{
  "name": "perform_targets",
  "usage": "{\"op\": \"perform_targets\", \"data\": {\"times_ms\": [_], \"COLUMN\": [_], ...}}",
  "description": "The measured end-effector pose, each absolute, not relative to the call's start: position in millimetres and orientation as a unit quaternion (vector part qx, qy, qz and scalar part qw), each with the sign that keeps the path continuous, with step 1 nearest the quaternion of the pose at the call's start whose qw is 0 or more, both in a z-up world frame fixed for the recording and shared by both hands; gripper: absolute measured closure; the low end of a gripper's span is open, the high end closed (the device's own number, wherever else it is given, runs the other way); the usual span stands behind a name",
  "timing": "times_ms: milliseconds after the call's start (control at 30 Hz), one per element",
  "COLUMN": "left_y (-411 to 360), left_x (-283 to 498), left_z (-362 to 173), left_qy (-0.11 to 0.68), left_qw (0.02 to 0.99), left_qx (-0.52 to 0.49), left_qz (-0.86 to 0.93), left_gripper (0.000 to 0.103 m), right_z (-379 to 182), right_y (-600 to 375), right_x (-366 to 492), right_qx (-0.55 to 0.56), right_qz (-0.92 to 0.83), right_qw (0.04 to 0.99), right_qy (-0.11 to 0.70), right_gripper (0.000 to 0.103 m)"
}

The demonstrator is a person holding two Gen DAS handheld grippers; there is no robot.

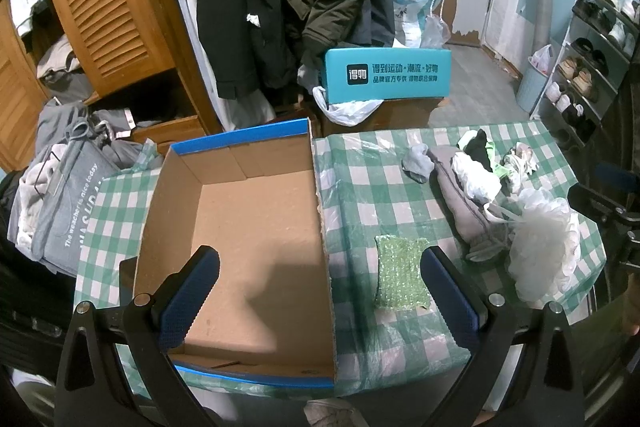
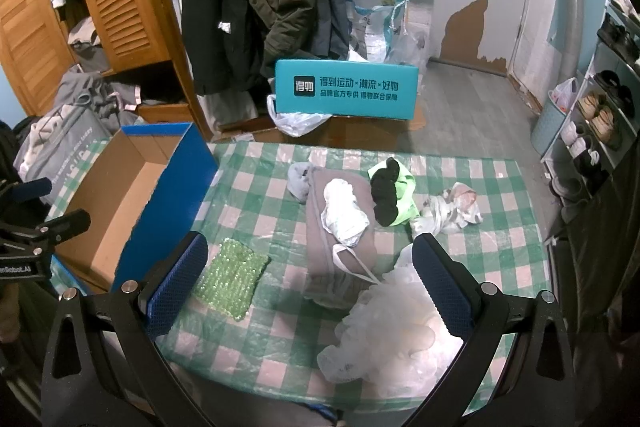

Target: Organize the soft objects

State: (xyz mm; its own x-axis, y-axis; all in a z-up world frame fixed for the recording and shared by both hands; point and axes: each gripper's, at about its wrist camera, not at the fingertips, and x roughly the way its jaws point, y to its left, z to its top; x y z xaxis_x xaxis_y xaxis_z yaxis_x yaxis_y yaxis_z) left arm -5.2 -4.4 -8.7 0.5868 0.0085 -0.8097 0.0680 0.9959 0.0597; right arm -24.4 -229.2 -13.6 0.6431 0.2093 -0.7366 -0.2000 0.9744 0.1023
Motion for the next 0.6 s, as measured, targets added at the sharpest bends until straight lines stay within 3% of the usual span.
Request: {"op": "perform_targets", "data": {"times_ms": [600], "left_y": [-5.7], "left_x": [-4.4], "left_z": [-8.4], "left_qy": [0.455], "left_qw": [0.889], "left_qx": [0.043], "left_qz": [-0.016], "left_gripper": [0.001], "right_z": [-12.8], "right_y": [-229.6], "right_x": [-24.0], "right_qx": [0.005], "right_qz": [0.113], "right_qw": [0.906], "right_qy": [0.407], "right_gripper": [0.002]}}
